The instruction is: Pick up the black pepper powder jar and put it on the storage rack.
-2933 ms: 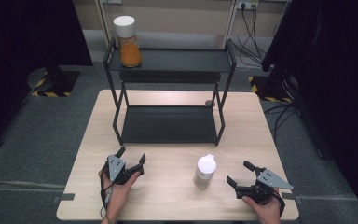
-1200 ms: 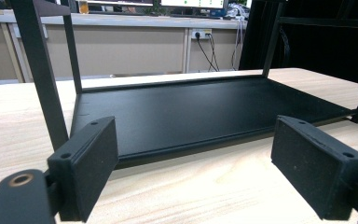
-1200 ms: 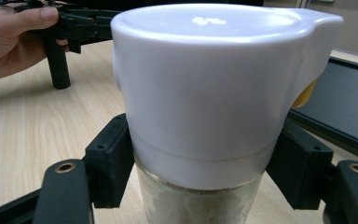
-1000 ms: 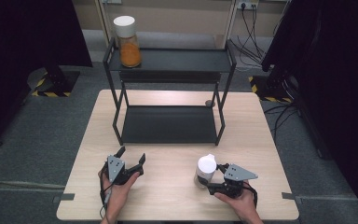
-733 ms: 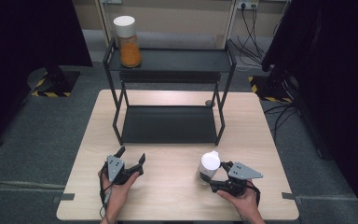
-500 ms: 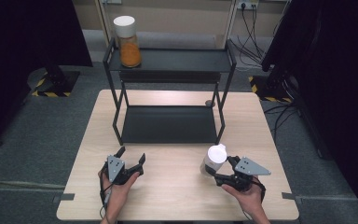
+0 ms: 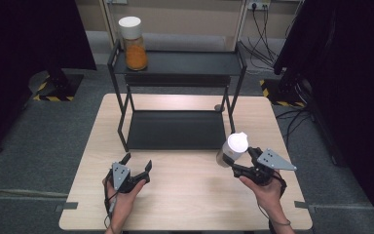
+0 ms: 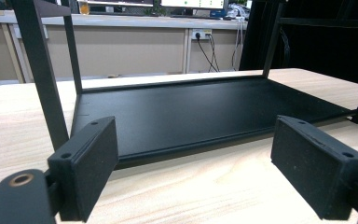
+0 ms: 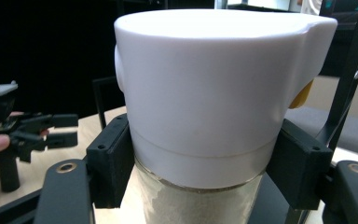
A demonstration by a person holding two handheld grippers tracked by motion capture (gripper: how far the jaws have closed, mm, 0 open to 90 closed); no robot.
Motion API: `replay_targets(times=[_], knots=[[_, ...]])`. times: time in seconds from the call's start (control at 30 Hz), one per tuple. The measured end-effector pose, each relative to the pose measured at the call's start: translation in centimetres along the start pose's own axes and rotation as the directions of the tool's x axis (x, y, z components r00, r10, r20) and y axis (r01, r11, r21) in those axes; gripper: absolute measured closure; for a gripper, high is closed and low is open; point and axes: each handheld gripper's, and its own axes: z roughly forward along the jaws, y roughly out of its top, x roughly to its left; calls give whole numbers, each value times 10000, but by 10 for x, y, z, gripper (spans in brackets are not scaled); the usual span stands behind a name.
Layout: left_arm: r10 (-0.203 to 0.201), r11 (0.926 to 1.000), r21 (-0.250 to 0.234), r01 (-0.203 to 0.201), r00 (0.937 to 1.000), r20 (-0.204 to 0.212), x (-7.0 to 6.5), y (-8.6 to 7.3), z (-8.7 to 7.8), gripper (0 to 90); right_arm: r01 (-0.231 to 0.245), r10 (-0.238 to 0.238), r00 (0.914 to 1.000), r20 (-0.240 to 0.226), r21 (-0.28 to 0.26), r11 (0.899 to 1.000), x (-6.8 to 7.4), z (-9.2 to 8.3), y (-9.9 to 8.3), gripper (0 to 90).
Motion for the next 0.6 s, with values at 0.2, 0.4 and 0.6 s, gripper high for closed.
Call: replay_targets(times=[0.2, 0.4, 0.6], knots=[[-24, 10000, -15, 24, 10000, 3, 0, 0, 0, 142, 50, -42, 9998, 200, -390, 9992, -4, 2, 12, 307], [17, 10000, -11, -17, 10000, -11, 0, 0, 0, 142, 131, -103, 9990, 431, -636, 9979, -7, 3, 22, 308], [-14, 10000, -2, 14, 10000, -34, -1, 0, 0, 143, 252, -208, 9981, 587, -752, 9969, -11, 6, 33, 308]])
